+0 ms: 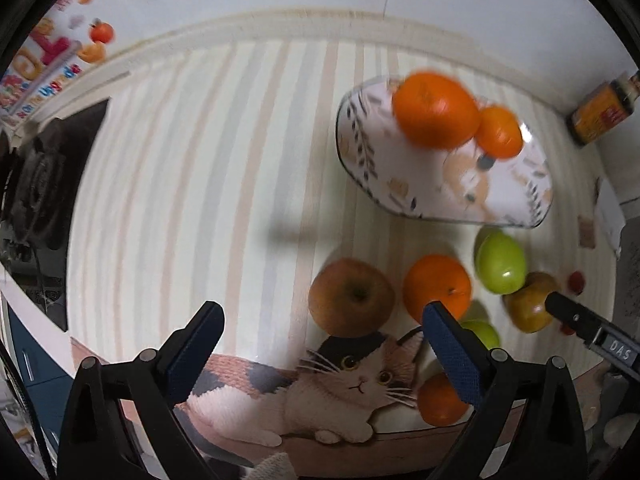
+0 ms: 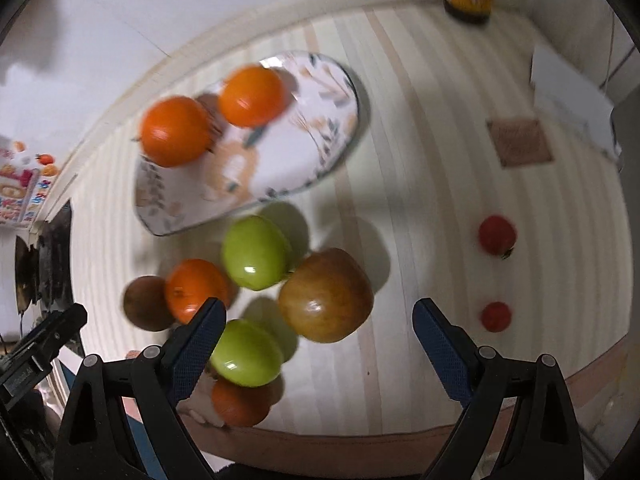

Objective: Organize fruits
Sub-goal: 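Grasp the brown apple with the left tool while the right tool grasps the brown pear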

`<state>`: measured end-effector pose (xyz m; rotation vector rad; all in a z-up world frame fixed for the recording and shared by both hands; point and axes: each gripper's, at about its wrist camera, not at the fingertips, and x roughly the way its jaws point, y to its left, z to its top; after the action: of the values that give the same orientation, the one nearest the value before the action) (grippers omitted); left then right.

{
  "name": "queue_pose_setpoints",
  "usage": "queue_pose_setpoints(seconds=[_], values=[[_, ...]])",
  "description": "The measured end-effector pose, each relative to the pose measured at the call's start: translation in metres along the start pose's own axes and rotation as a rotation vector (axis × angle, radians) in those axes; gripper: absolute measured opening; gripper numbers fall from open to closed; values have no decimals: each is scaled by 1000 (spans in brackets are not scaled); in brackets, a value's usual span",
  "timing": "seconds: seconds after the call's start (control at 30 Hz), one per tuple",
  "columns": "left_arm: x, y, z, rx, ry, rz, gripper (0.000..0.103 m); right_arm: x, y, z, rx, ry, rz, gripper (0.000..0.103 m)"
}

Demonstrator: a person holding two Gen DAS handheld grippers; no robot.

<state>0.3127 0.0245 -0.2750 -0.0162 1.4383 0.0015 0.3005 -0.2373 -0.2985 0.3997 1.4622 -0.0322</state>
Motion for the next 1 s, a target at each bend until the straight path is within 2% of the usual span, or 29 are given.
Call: queue_pose_setpoints(seconds=[0.1,0.27,0.37,0.43,0.47,0.5,0.53,0.6,0.7,0.87,1.0], values=[[22,-6,5,31,41,1,102,17,-4,1,18,20,12,96],[53,-19,11,91,82,9,102,39,-1,4,6,29,-16,86],[61,-26,12,122,71,15,102,39,7,6,-20,13,-13,86],[57,-27,15,128,30,8,94,37,11,7,-40,13,-10,80],[57,-28,16,127,33,-1,75,37,13,7,-47,14,-8,74],[59,-28,17,128,45,-11,62,37,15,7,-54,20,-8,72],[60,-29,17,124,54,-33,60,38,16,7,-56,26,-12,71],[60,-32,16,138,48,-28,57,39,16,8,-50,31,-8,71],[58,-39,11,154,25,-11,57,41,13,10,-26,50,19,71],[52,-36,7,121,36,-26,56,47,3,11,8,99,70,70],[46,-24,-2,109,48,-47,55,46,10,0,-22,125,74,70]])
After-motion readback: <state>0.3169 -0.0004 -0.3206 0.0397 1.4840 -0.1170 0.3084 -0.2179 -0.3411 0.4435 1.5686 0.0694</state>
